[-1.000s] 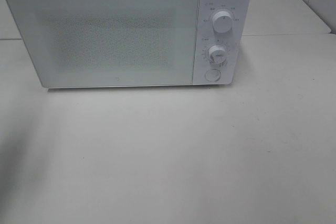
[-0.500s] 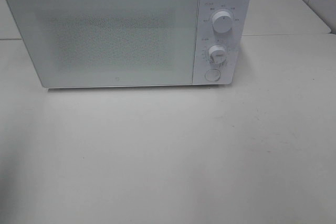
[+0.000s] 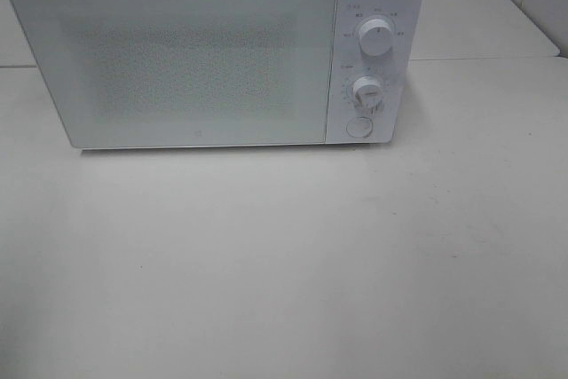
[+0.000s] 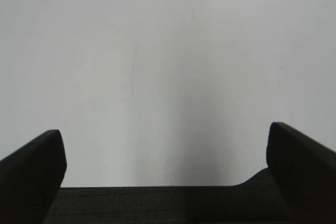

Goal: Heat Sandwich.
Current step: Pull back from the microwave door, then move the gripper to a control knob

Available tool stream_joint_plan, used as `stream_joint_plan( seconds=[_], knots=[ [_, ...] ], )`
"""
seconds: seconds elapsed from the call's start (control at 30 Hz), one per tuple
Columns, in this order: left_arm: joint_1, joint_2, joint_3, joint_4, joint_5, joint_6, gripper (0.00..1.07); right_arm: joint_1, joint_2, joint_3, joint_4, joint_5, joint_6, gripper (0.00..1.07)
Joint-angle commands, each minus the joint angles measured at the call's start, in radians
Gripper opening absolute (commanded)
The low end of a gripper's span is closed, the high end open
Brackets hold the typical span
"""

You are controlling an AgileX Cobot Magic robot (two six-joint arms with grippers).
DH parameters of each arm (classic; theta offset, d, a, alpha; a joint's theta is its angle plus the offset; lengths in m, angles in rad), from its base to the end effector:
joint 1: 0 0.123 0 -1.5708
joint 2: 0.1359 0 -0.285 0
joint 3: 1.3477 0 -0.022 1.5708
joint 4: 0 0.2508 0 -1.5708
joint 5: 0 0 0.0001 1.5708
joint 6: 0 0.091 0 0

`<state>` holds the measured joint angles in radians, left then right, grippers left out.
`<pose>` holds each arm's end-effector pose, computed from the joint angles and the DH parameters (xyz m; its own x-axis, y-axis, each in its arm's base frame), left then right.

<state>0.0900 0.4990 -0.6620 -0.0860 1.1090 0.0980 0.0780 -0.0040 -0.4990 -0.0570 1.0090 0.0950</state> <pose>0.0677 -0.0009 0.3068 -0.7540 -0.0084 -0.6568 0.0054 0.9998 -0.0191 -0.0030 -0.0046 0.2813 -0.4061 0.0329 -0.9132 -0.0077 0.9992 0.0395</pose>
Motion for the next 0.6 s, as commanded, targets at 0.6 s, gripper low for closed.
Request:
stream_joint_plan(
  seconds=[0.6],
  knots=[
    [-0.007, -0.436, 0.146, -0.043, -0.036, -0.008, 0.98, -0.008, -0.027, 0.0, -0.001, -0.015, 0.008, 0.76]
  ],
)
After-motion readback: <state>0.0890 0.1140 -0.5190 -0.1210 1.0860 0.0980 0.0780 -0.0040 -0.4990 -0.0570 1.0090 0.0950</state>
